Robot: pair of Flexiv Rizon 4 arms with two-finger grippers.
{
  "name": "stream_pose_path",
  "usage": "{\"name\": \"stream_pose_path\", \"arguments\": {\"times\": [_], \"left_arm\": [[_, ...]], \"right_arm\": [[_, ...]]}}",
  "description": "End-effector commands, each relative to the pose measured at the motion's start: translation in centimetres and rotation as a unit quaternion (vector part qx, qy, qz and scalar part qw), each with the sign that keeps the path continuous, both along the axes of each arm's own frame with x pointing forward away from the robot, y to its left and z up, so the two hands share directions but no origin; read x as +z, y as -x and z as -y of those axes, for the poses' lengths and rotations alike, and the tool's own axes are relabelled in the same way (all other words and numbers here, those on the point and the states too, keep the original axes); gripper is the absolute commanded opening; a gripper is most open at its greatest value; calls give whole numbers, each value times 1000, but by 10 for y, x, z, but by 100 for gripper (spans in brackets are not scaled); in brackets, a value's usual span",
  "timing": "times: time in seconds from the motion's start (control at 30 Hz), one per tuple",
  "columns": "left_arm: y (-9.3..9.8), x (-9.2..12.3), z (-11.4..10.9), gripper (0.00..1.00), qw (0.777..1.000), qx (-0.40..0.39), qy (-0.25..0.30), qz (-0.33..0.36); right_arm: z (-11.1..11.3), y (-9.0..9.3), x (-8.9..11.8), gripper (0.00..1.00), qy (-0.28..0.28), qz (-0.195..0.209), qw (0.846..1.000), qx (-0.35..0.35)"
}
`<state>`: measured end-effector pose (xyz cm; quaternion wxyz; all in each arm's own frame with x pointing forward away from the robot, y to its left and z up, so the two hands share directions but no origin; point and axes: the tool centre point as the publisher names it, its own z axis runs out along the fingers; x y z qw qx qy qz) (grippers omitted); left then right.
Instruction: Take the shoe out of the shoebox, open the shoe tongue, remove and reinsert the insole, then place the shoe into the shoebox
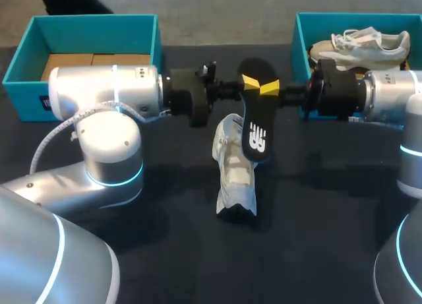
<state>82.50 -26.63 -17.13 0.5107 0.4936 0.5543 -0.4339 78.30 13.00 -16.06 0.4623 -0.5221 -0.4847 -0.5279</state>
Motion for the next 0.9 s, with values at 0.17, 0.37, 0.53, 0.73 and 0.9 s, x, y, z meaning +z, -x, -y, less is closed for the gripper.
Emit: {"name": "stream_pose_path", "arguments": {"times": [0.17, 0.37, 0.53, 0.73, 0.9], "left_arm": [[-3, 0, -2, 0, 1000, 0, -3, 3], [-4, 0, -2, 0, 1000, -3, -4, 4], [-3, 0, -3, 0, 1000, -5, -4, 0], [-2, 0, -3, 0, 1000, -6, -1, -3], [-4, 0, -5, 0, 1000, -5, -2, 4]], "right_arm": [[10, 7, -2, 100, 7, -6, 1000, -15], [21, 13, -10, 100, 17, -17, 999, -26], [32, 18, -17, 100, 35, -26, 998, -39], [41, 20, -23, 100, 54, -33, 997, -50], [49, 23, -26, 100, 64, -39, 995, -61]]}}
